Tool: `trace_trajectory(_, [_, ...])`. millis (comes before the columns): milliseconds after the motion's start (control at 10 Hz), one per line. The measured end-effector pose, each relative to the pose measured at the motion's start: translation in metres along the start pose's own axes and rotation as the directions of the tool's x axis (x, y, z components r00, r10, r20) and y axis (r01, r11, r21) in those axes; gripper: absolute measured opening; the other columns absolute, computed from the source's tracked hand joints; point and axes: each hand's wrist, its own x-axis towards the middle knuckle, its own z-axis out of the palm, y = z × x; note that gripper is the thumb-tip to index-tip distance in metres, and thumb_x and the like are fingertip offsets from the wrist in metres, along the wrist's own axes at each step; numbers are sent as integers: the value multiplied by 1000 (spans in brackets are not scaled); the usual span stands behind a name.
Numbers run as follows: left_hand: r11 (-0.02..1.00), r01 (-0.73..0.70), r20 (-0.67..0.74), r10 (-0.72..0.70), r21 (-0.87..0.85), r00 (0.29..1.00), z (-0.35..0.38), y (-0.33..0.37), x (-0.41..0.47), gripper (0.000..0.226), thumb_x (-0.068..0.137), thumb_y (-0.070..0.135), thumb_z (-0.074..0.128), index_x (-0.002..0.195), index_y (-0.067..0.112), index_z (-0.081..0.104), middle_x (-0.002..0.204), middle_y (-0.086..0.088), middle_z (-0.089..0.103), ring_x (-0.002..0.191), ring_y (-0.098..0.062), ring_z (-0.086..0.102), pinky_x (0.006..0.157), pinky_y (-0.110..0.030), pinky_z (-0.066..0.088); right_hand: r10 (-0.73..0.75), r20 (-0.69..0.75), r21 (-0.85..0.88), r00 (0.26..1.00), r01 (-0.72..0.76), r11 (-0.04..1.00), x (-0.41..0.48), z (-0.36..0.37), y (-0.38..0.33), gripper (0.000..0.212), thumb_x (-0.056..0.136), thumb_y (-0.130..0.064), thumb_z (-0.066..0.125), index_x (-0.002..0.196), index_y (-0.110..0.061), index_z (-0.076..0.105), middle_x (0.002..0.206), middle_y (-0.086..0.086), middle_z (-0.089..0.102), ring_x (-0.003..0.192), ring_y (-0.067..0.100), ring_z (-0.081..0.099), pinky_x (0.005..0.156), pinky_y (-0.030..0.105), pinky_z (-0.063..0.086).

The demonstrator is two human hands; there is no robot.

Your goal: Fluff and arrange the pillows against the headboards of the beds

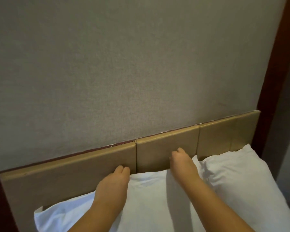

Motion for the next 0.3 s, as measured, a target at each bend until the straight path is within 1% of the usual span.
trace_trajectory(100, [999,-24,-22,23,-46,1000,-9,1,-5,19,100,33,45,118,32,48,117,10,53,95,-7,52,78,-15,42,-2,38,78,999,-1,997,-11,10,-23,15,96,-24,55,104,-15,64,100,1,53,86,18,56,79,27,49])
trace_trajectory(200, [1000,23,-35,-24,-18,999,-33,-16,-22,17,99,35,40,113,31,48,109,10,54,82,-9,46,60,-14,32,-53,77,105,996,45,993,-27,3,-56,10,94,-25,56,99,-19,63,93,-1,54,82,16,56,76,27,49])
trace_trajectory(300, [998,67,-18,-67,0,998,-65,-50,-41,15,94,30,42,103,25,52,104,4,57,89,-17,56,63,-24,37,-102,76,142,992,90,986,-45,-11,-92,10,94,-23,54,95,-18,63,91,1,59,80,17,59,75,28,52])
